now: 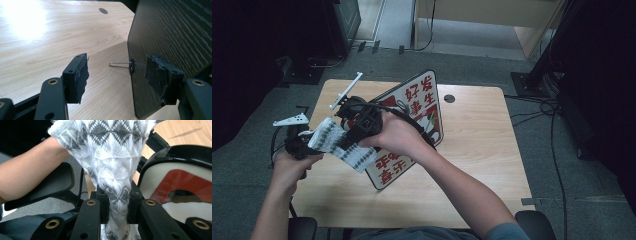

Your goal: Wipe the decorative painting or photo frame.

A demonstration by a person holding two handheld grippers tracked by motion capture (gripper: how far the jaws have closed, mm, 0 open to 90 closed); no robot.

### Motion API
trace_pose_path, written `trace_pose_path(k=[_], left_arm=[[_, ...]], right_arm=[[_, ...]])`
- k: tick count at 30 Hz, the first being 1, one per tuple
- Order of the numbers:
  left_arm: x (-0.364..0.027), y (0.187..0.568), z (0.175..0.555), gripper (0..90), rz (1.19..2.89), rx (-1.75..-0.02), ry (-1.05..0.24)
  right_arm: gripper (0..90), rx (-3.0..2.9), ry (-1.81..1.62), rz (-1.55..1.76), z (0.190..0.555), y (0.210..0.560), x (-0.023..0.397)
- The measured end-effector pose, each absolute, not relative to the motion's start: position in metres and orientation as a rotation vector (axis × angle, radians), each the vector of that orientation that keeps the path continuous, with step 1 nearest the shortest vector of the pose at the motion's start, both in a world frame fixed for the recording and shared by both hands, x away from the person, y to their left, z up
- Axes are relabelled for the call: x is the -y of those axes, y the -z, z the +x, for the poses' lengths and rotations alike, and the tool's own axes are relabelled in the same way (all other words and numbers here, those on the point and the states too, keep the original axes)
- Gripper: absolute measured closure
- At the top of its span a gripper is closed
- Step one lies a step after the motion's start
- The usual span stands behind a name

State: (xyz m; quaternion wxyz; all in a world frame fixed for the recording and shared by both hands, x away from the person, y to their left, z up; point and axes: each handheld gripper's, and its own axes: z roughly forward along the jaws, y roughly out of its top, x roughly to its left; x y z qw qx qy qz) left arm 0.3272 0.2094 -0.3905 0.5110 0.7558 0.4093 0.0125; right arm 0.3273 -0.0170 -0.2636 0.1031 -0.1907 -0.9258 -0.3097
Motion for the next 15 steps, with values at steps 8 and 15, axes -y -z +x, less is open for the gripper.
trace_pose_path(k=[8,15], left_arm=[[-0.212,0.39,0.326,35.4,1.803,-0.983,-0.027],[-0.213,0.39,0.326,35.2,1.801,-0.98,-0.027]], right_arm=[[78.2,2.706,0.915,-0.586,0.33,0.268,0.022],[77.6,2.695,0.884,-0.603,0.33,0.277,0.023]])
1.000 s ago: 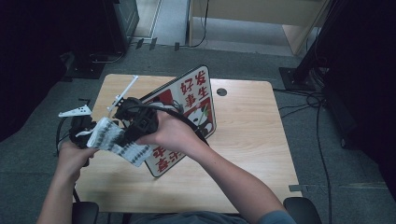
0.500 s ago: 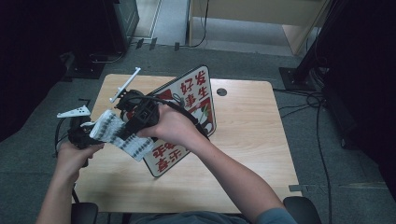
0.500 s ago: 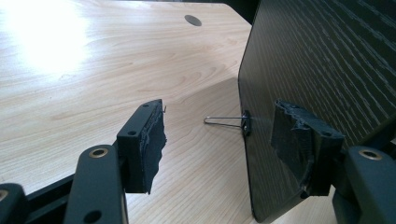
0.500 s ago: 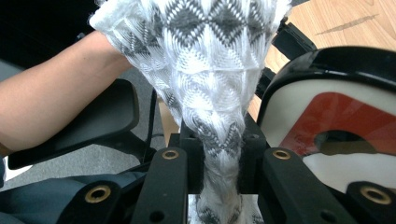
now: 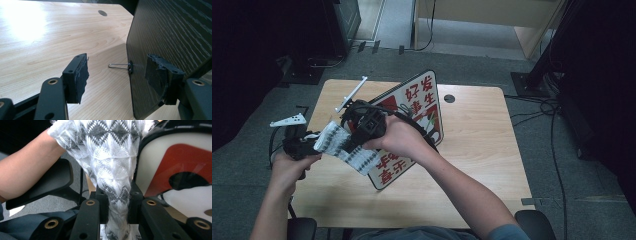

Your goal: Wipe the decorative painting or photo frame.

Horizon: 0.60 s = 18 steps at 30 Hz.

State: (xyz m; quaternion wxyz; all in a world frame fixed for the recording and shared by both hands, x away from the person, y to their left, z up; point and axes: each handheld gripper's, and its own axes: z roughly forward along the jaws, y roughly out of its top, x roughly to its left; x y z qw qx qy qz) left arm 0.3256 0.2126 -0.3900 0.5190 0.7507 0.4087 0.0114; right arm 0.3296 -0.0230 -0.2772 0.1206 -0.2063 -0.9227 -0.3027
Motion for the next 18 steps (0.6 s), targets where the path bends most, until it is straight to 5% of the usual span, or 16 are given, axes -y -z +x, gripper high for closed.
trace_pose_path(k=[18], left_arm=[[-0.2093,0.3904,0.3247,34.8,1.812,-0.977,-0.019]], right_arm=[[77.6,2.705,0.849,-0.619,0.33,0.2839,0.0299]])
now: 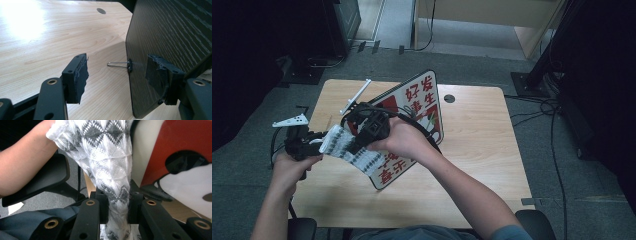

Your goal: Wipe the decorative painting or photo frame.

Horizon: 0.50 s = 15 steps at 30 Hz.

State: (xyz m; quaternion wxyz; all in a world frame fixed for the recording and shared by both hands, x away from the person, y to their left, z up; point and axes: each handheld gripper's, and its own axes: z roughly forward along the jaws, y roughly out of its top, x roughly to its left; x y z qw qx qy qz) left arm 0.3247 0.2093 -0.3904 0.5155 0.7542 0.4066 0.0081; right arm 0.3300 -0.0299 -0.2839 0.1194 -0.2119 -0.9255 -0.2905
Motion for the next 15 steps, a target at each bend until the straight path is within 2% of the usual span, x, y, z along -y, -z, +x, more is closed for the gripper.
trace_pose_path(k=[15], left_arm=[[-0.208,0.391,0.324,34.4,1.829,-0.973,-0.013]], right_arm=[[77.6,2.692,0.815,-0.636,0.329,0.297,0.035]])
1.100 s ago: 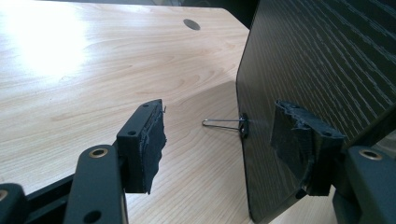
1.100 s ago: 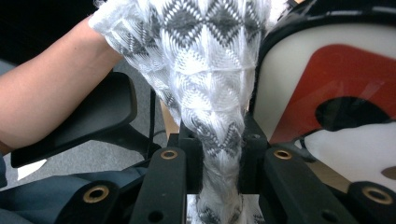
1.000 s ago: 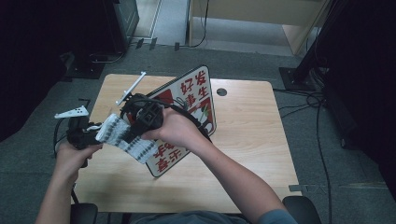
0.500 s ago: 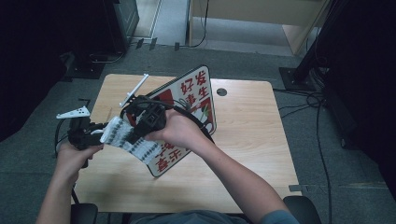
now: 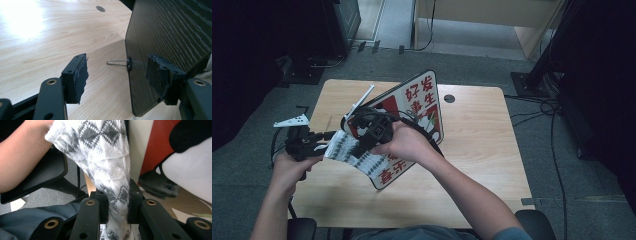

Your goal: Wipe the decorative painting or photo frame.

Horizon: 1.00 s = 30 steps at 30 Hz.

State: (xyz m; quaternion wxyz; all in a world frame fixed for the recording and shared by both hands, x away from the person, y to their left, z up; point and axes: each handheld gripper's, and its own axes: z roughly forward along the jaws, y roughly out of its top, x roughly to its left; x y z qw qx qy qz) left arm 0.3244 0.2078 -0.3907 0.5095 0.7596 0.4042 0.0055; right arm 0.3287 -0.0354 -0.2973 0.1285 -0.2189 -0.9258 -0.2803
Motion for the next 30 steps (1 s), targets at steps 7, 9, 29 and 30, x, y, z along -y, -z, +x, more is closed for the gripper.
trace_pose_path(k=[7,9,29,30], left_arm=[[-0.209,0.39,0.325,34.3,1.829,-0.972,-0.01],[-0.208,0.39,0.324,34.4,1.828,-0.975,-0.003],[-0.21,0.388,0.322,34.5,1.822,-0.975,-0.012],[-0.21,0.388,0.322,34.5,1.822,-0.976,-0.014]], right_arm=[[77.6,2.692,0.801,-0.637,0.328,0.302,0.037],[77.6,2.692,0.801,-0.637,0.328,0.303,0.037],[77.5,2.692,0.764,-0.626,0.326,0.321,0.039],[77.5,2.69,0.763,-0.627,0.326,0.322,0.04]])
